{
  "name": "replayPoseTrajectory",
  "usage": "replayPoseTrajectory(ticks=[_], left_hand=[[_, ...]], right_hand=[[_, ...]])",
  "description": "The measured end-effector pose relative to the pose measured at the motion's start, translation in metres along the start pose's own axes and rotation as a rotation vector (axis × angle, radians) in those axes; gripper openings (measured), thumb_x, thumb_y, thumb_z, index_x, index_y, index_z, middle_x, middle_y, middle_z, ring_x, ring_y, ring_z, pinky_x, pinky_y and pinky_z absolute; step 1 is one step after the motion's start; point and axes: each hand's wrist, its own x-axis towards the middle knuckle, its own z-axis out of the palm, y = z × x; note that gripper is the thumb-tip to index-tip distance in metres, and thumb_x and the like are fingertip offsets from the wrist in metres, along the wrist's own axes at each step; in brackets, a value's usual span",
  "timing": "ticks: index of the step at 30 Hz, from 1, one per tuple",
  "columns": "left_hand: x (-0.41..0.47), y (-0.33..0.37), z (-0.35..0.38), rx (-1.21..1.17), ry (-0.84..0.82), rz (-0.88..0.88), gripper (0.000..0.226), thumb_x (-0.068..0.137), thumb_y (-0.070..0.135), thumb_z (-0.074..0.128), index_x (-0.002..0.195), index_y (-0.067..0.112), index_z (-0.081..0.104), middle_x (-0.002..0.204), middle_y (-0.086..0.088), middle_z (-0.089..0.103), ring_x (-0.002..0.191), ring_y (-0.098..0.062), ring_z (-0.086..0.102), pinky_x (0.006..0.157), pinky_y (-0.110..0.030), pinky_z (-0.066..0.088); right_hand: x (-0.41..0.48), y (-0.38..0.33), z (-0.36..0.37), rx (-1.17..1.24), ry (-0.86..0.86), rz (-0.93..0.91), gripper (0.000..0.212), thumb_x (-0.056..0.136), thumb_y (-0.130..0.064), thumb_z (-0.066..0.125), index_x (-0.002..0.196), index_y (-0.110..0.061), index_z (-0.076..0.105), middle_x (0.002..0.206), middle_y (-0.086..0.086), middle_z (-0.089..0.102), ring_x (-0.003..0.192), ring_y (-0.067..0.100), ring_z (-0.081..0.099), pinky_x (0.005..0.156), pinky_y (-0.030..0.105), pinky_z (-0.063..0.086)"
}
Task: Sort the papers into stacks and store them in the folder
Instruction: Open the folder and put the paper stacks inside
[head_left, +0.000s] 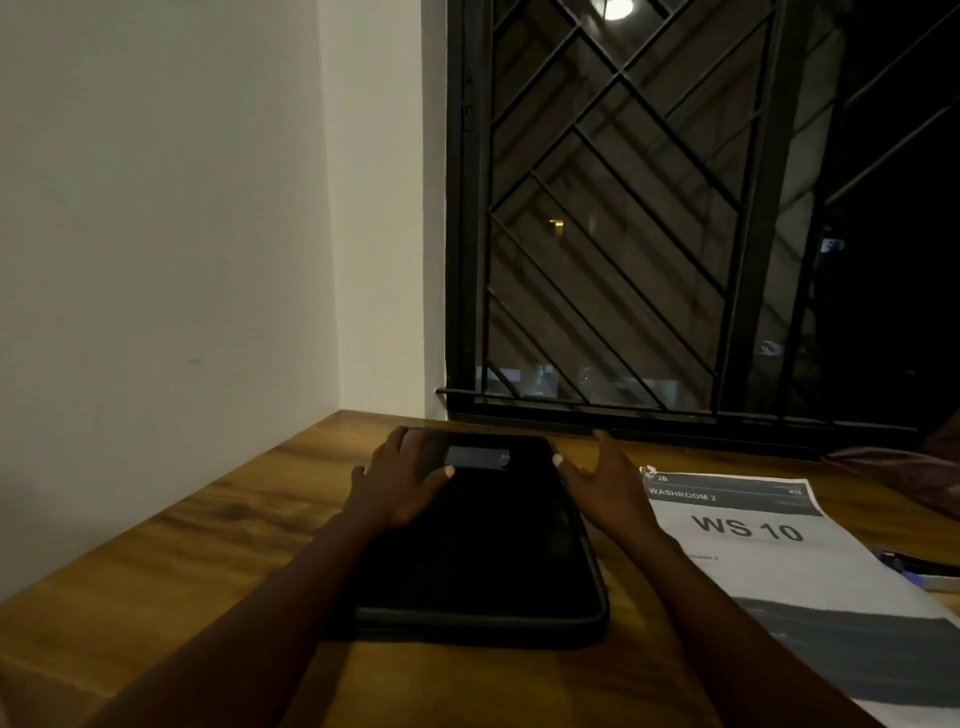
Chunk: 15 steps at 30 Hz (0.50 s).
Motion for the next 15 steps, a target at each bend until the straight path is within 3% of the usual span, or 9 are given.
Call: replayPoseTrajectory(ticks=[3,6,9,12,15], left_hand=[[0.012,0.002,0.011,-0.042,-0.014,0.019,0.066,0.092,0.061,0.046,0.148,0.033,0.024,0.158,-0.001,0.02,0.141,-0.026,0.029,0.107,-0.057,0.03],[0.027,0.016,0.022,-0.032,-0.025,0.116,0.065,0.092,0.061,0.045,0.147,0.03,0.031,0.154,-0.003,0.03,0.14,-0.023,0.031,0.111,-0.048,0.032],[0.04,0.036,0.036,-0.04,-0.137,0.043,0.066,0.092,0.066,0.041,0.148,0.032,0.029,0.158,-0.001,0.027,0.144,-0.025,0.026,0.114,-0.065,0.017],[0.046,0.042,0.058,0.058,-0.142,-0.071,0.069,0.092,0.071,0.031,0.15,0.035,0.024,0.162,0.0,0.017,0.15,-0.027,0.01,0.107,-0.074,-0.003],[0.045,0.042,0.072,0.195,-0.179,-0.066,0.071,0.09,0.075,0.021,0.15,0.038,0.022,0.163,-0.002,0.01,0.151,-0.029,0.002,0.103,-0.076,-0.009]], right_hand=[[0.014,0.007,0.002,0.087,-0.021,0.043,0.081,0.091,-0.045,0.058,0.152,-0.013,0.016,0.154,0.013,0.028,0.14,0.03,0.03,0.109,0.037,0.03],[0.023,0.016,0.017,0.124,-0.033,0.143,0.06,0.095,-0.038,0.051,0.145,-0.011,0.031,0.145,0.017,0.041,0.131,0.032,0.042,0.104,0.036,0.036],[0.026,0.025,0.033,-0.091,-0.019,0.134,0.036,0.098,-0.029,0.044,0.121,-0.003,0.053,0.126,0.019,0.055,0.117,0.032,0.05,0.093,0.031,0.037],[0.025,0.03,0.042,-0.141,0.016,0.138,0.047,0.095,-0.042,0.044,0.114,-0.001,0.059,0.121,0.019,0.059,0.114,0.033,0.052,0.096,0.034,0.038],[0.023,0.024,0.035,-0.145,-0.042,0.161,0.054,0.092,-0.05,0.048,0.116,-0.003,0.061,0.12,0.015,0.06,0.112,0.029,0.056,0.09,0.032,0.045]])
